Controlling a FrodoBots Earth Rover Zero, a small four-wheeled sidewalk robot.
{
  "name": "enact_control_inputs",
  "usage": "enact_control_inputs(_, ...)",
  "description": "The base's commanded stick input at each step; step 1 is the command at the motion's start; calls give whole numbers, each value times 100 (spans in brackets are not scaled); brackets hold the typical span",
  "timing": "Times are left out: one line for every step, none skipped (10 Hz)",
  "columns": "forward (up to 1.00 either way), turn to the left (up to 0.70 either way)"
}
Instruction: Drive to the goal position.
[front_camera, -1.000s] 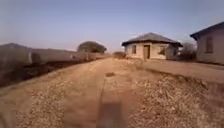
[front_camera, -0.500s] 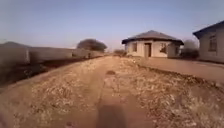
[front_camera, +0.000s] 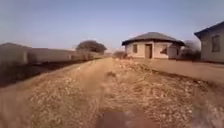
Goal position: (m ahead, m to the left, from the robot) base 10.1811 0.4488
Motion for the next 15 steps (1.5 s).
enact_control_inputs(70, 0)
enact_control_inputs(70, 0)
enact_control_inputs(70, 0)
enact_control_inputs(70, 0)
enact_control_inputs(70, 0)
enact_control_inputs(70, 0)
enact_control_inputs(70, 0)
enact_control_inputs(70, 0)
enact_control_inputs(70, 0)
enact_control_inputs(70, 0)
enact_control_inputs(70, 0)
enact_control_inputs(70, 0)
enact_control_inputs(70, 0)
enact_control_inputs(70, 0)
enact_control_inputs(70, 9)
